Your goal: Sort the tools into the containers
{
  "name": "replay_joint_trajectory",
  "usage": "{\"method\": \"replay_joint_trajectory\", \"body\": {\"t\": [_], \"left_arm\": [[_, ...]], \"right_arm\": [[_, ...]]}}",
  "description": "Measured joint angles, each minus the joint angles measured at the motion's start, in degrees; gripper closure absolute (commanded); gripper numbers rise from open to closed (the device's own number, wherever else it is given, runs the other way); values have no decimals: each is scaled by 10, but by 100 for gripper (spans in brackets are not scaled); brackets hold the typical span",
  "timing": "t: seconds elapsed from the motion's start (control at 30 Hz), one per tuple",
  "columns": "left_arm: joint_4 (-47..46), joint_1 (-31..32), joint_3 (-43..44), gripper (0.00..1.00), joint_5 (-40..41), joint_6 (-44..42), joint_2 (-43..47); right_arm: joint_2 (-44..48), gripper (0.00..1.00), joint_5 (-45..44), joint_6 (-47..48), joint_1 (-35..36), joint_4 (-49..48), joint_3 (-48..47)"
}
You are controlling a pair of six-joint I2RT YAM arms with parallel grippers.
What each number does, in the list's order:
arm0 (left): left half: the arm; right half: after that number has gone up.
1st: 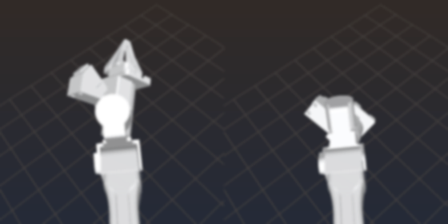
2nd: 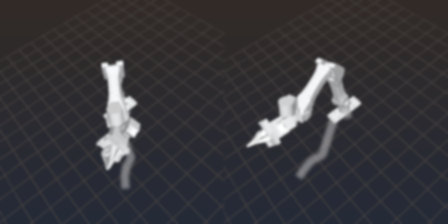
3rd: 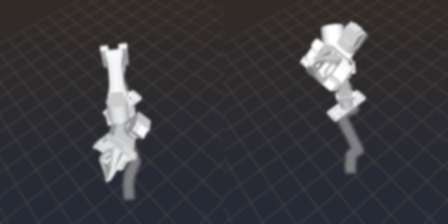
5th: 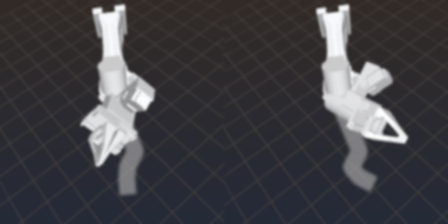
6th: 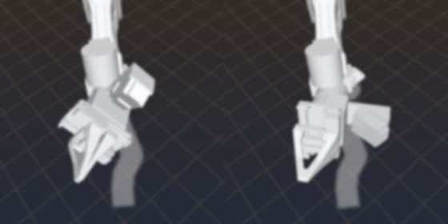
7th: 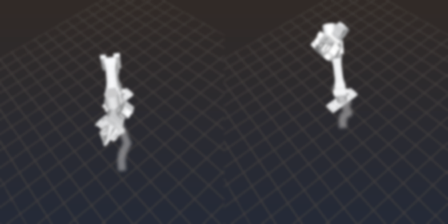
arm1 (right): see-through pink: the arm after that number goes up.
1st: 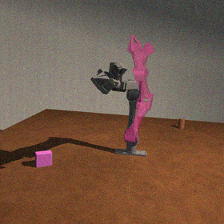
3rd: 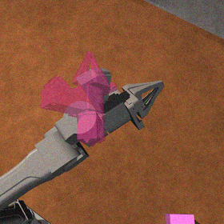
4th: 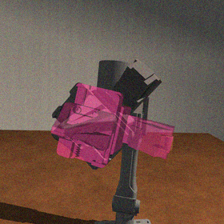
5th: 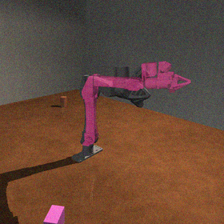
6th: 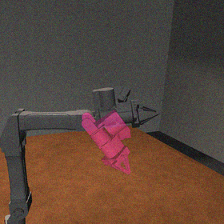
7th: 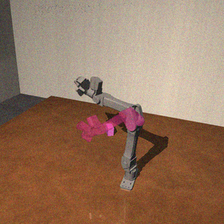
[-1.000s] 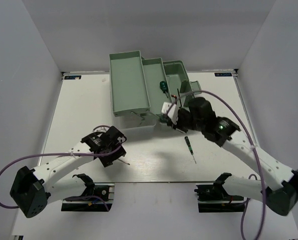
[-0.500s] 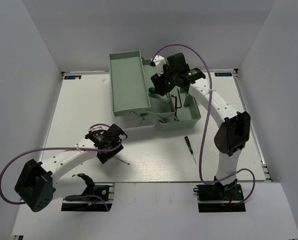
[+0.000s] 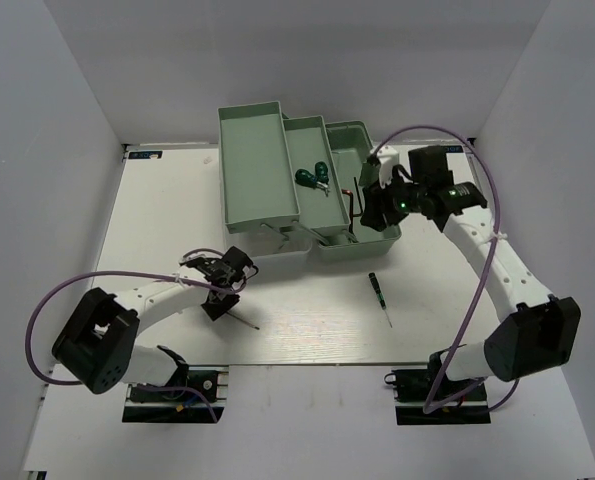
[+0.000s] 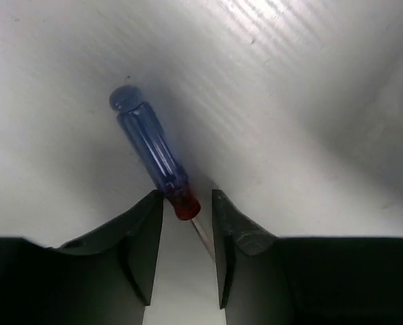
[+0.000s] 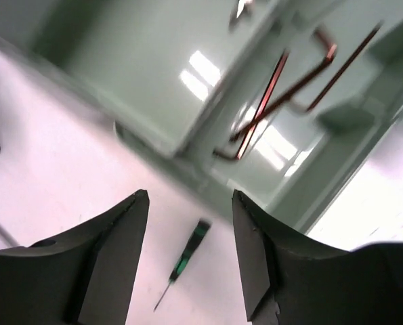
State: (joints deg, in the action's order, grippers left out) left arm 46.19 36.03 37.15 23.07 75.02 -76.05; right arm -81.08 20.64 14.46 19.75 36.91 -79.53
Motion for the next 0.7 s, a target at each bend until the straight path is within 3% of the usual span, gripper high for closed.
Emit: {"method": "replay_joint_trajectory", "body": {"t": [0.03,0.13,0.17,0.23,0.37,0.43,0.57,0.7], "left_arm": [[-5,-2,6,82,1,-4,-9],[-15,-3,13,100,2,-7,-17],[-16,-3,13,100,1,-7,-16],[-12,-3,12,100,-4,-10,-9],[36,2,8,100,-15,-11,52],[68,2,11,100,-17,-16,118],[138,2,77,100,-15,-53,251],[135,2,209,100,-11,-149,282]], "right_arm": [[15,49,5,2,-6,6,30],[37,64,25,9,-20,12,105],[43,64,29,11,-23,21,127],[56,55,31,9,-25,42,170],[84,23,10,3,-21,73,252],[94,17,-11,1,-21,69,289],[102,14,-56,2,-20,49,366],[60,14,-102,-14,-17,12,384]]}}
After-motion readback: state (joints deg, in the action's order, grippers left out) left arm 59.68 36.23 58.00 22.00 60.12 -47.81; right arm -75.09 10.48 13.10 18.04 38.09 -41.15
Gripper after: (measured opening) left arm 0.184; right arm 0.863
